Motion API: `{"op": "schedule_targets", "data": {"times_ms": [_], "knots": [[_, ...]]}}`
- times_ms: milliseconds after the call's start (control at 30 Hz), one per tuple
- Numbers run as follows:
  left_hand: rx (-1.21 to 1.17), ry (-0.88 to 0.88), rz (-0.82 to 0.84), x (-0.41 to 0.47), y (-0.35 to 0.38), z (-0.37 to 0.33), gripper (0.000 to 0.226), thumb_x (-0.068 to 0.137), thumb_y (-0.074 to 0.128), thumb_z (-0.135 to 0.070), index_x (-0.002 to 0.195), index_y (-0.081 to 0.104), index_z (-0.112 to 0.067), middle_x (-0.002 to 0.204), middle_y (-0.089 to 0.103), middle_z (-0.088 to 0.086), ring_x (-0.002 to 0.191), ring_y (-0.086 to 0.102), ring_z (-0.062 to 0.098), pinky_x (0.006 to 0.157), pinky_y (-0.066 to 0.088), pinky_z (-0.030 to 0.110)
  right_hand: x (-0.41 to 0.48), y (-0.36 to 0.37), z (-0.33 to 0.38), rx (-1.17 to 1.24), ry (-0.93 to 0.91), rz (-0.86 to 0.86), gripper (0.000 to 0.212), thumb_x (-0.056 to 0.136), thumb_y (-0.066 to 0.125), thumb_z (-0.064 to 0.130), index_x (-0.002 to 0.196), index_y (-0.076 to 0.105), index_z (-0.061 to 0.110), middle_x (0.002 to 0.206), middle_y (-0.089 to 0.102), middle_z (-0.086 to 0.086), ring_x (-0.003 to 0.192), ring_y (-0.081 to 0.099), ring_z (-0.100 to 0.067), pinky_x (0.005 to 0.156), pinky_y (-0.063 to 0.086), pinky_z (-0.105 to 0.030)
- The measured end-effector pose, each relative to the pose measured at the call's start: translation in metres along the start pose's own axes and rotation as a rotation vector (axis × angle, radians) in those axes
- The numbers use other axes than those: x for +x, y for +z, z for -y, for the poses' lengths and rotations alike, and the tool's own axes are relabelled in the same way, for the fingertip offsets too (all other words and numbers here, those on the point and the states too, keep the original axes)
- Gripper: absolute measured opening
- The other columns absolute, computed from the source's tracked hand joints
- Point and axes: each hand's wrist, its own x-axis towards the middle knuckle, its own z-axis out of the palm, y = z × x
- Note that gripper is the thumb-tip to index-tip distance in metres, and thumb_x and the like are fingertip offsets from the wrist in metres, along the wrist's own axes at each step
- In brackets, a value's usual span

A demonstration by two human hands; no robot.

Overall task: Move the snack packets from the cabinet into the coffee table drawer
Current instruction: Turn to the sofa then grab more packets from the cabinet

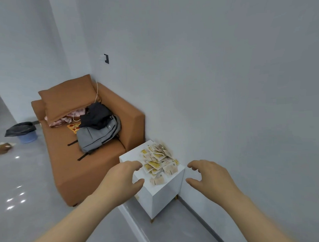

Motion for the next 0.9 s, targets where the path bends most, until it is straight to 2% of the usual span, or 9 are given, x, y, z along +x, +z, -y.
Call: {"op": "schedule_targets", "data": {"times_ms": [400,700,900], "knots": [[-0.046,0.025,0.192,0.188,0.027,0.151,0.045,0.088,0.055,-0.039,0.131,0.050,-0.026,0.127,0.056,-0.013,0.114,0.053,0.005,0.090,0.043,0.018,0.197,0.090,0.026,0.148,0.268,0.154,0.045,0.087,0.056,0.047,0.130,0.050,0.035,0.121,0.058,0.016,0.110,0.053,-0.004,0.088,0.044,-0.021],[-0.063,-0.010,0.350,0.314,0.085,0.189,0.043,0.090,0.053,-0.037,0.131,0.050,-0.025,0.126,0.056,-0.012,0.114,0.053,0.007,0.091,0.042,0.021,0.303,0.140,-0.012,0.262,0.418,0.244,0.042,0.086,0.059,0.044,0.126,0.053,0.034,0.118,0.059,0.014,0.097,0.053,-0.002,0.079,0.040,-0.018],[-0.095,-0.114,0.461,0.380,0.132,0.205,0.041,0.089,0.055,-0.035,0.129,0.051,-0.023,0.124,0.058,-0.011,0.112,0.054,0.008,0.091,0.043,0.021,0.375,0.172,-0.054,0.311,0.487,0.358,0.040,0.086,0.060,0.039,0.124,0.055,0.028,0.116,0.061,0.010,0.102,0.058,-0.008,0.083,0.046,-0.023]]}}
